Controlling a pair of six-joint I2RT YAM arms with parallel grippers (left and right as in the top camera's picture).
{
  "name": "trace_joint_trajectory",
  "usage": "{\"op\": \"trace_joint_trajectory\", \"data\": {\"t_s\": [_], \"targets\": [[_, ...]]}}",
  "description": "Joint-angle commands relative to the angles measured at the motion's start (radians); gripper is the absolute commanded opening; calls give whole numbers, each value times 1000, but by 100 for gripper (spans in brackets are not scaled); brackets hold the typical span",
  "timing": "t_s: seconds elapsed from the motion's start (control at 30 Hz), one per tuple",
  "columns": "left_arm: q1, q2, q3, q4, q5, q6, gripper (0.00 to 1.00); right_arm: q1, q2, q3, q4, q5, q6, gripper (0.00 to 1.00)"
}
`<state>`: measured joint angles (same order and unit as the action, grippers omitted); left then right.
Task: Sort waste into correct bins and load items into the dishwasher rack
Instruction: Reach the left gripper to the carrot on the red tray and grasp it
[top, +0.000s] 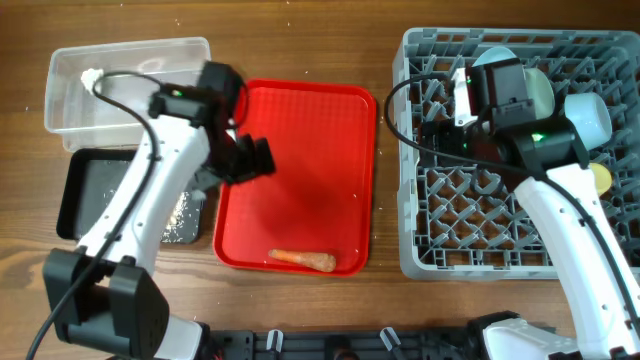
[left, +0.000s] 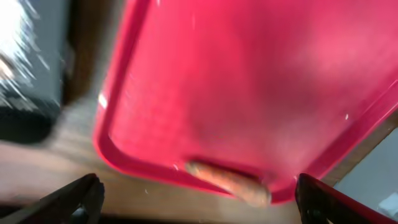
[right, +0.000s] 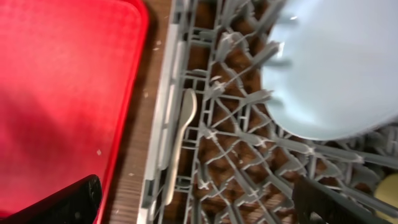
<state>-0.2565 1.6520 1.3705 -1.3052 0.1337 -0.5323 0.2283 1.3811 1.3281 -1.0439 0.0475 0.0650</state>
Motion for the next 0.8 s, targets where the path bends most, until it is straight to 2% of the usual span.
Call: {"op": "trace_joint_trajectory", "data": {"t_s": [0.0, 0.2, 0.3, 0.5, 0.67, 0.77], "targets": [[-71, 5, -93, 25, 139, -284, 100, 4, 32, -2, -1, -53, -36, 100], [-268, 5, -265, 215, 147, -632, 100, 4, 37, -2, 2, -57, -36, 100], [-361, 5, -312, 302, 146, -735, 100, 4, 37, -2, 4, -57, -36, 100], [-492, 19, -354, 433, 128, -854, 100, 4, 37, -2, 6, -57, -36, 100], [-502, 19, -403, 467, 124, -943, 100, 4, 37, -2, 9, -57, -36, 100], [-502, 19, -423, 496, 120, -946, 100, 4, 37, -2, 10, -57, -36, 100]]}}
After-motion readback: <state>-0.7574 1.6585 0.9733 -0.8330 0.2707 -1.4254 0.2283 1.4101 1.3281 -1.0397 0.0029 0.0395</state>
